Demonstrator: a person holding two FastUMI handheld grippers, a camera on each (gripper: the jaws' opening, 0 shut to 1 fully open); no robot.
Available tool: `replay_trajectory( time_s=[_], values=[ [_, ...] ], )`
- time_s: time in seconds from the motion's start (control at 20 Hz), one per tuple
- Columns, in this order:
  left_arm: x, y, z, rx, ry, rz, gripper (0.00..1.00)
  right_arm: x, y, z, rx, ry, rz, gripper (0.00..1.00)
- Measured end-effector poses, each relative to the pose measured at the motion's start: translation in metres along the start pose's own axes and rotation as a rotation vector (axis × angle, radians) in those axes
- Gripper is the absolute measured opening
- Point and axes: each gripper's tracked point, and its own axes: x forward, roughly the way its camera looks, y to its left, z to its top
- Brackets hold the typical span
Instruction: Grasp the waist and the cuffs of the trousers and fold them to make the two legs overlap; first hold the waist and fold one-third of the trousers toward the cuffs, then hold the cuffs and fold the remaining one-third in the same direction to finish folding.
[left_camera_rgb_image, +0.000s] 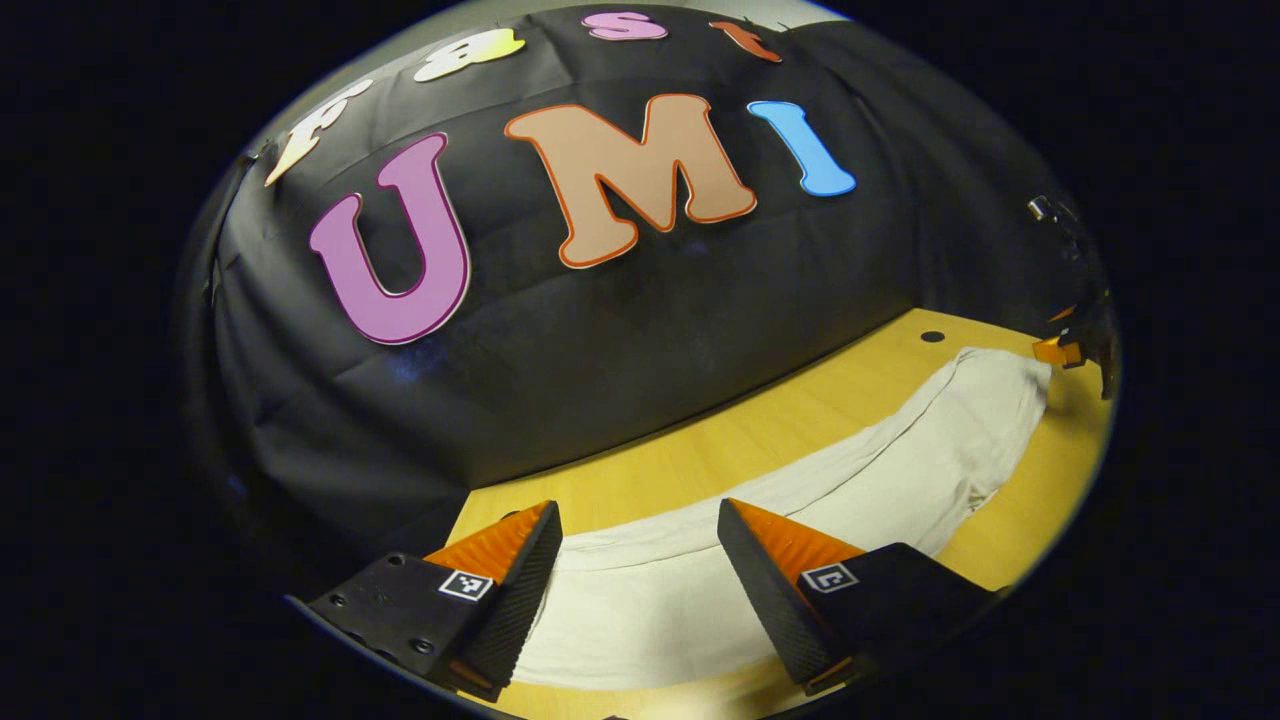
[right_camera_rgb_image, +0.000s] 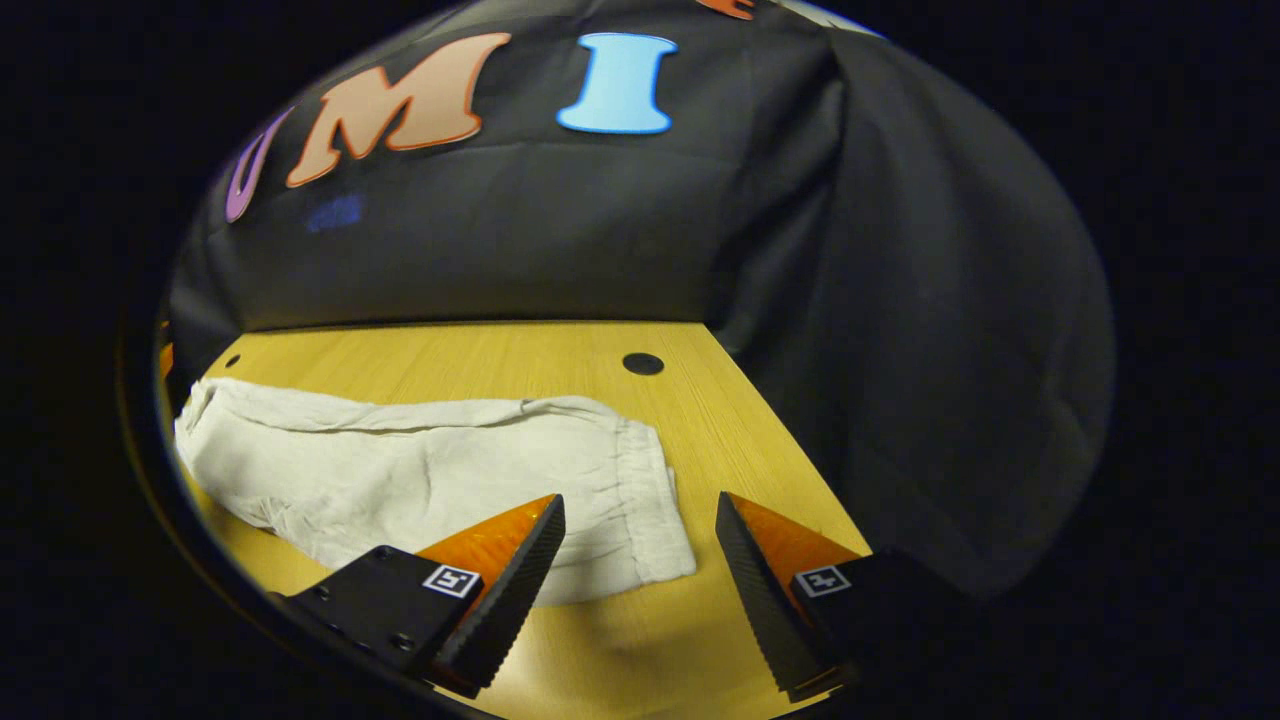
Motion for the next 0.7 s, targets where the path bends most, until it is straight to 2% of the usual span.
replay_trajectory(
  time_s=[0.25, 0.35, 0.4, 0.5, 0.6, 0.65, 0.7],
  values=[
    [-0.011, -0.026, 0.0, -0.003, 0.027, -0.017, 0.95, 0.011, -0.011, -0.032, 0.193, 0.099, 0.019, 0.98],
    [-0.015, -0.032, -0.003, -0.001, 0.04, -0.018, 0.95, 0.018, -0.01, -0.041, 0.251, 0.126, 0.035, 0.93],
    [-0.016, -0.034, -0.006, 0.001, 0.047, -0.016, 0.96, 0.021, -0.008, -0.044, 0.284, 0.138, 0.046, 0.97],
    [-0.021, -0.039, -0.009, -0.002, 0.061, -0.012, 0.96, 0.022, -0.003, -0.049, 0.364, 0.178, 0.077, 0.97],
    [-0.024, -0.04, -0.009, -0.005, 0.068, -0.004, 0.96, 0.026, 0.003, -0.056, 0.445, 0.227, 0.097, 0.85],
    [-0.026, -0.04, -0.01, -0.004, 0.071, 0.003, 0.96, 0.032, 0.003, -0.052, 0.476, 0.202, 0.095, 0.93],
    [-0.028, -0.04, -0.009, -0.004, 0.074, 0.008, 0.96, 0.037, 0.004, -0.055, 0.5, 0.224, 0.095, 0.76]
  ],
)
